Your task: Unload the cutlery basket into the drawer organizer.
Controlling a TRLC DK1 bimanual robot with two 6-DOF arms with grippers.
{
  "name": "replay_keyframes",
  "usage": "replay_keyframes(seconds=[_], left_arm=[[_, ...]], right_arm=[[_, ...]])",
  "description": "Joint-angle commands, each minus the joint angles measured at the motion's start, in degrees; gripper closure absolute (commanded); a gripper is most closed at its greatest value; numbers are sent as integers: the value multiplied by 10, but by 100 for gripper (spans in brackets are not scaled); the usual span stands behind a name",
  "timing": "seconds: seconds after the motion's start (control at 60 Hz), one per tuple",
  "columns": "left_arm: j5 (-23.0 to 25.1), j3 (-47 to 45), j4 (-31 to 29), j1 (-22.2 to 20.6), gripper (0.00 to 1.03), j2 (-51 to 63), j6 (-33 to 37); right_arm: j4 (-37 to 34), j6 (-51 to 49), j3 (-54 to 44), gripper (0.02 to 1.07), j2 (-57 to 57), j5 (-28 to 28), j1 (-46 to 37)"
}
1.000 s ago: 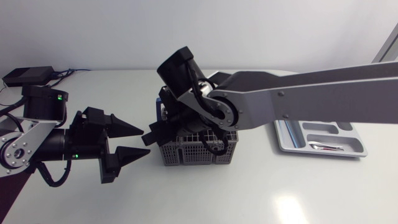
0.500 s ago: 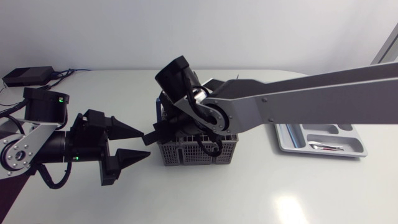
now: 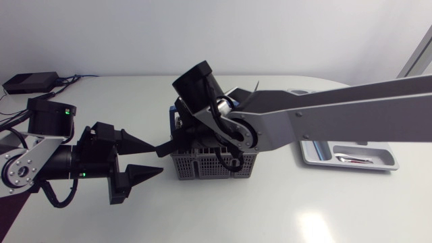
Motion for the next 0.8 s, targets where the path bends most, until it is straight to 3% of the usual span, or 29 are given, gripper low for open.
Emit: replay_keyframes(seconds=[0.0, 0.783], left_arm=[[11, -13, 3, -3, 11, -3, 6], [9, 7, 16, -20, 11, 22, -9]], right_arm=[[7, -10, -22, 101, -29, 18, 7], [11, -55, -49, 101, -123, 27, 49]])
